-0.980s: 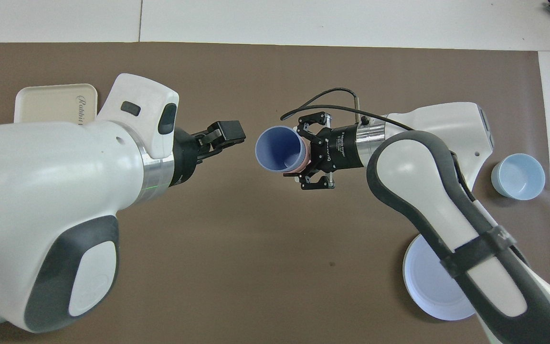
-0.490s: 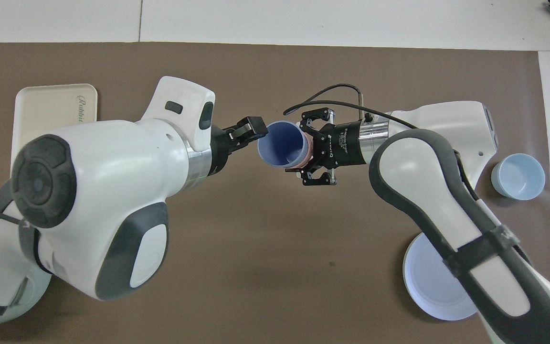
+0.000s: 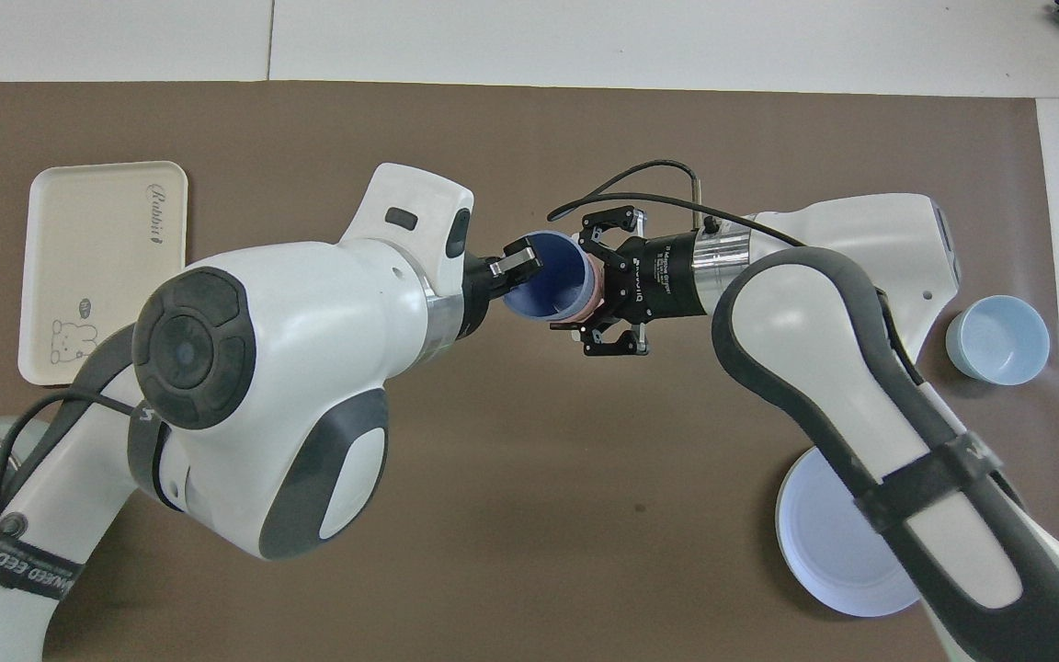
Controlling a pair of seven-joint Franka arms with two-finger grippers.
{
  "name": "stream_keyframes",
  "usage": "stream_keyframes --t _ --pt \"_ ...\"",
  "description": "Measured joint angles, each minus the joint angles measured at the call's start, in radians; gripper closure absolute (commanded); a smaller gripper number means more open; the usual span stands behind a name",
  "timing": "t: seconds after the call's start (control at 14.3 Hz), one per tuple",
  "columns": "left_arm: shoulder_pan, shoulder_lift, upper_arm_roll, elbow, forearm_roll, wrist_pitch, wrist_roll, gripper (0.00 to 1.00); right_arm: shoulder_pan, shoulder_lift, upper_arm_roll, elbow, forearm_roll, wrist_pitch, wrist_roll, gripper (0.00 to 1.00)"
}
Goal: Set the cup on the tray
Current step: 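Grasp the blue inner cup with the left gripper and pull it out, then carry the blue cup over the tray with the left gripper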
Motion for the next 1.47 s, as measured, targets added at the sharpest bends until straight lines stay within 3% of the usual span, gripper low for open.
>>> stream_keyframes --t 0.49,0.7,0.98,1.26,1.47 --pt "0.001 -0.009 0.013 0.061 0.0 -0.102 -0.004 1.0 -0.002 -0.002 -0.002 0.007 0.001 0.013 0.042 1.0" --pt "0.042 -0.055 0.029 0.156 0.0 -0.28 -0.005 1.0 -0.003 -0.006 -0.002 0.007 0.001 0.013 0.052 1.0" --pt "0.187 -0.116 0.038 0.264 0.002 -0.559 0.088 1.0 -0.063 -0.007 -0.007 0.005 0.07 0.013 0.055 1.0" --pt "0.392 -0.129 0.041 0.183 0.003 -0.56 0.374 1.0 -0.204 -0.006 -0.011 -0.014 0.13 -0.077 0.02 1.0" --pt "0.567 -0.132 0.044 0.022 0.003 -0.403 0.617 1.0 -0.3 0.001 -0.014 -0.062 0.147 -0.153 -0.09 1.0"
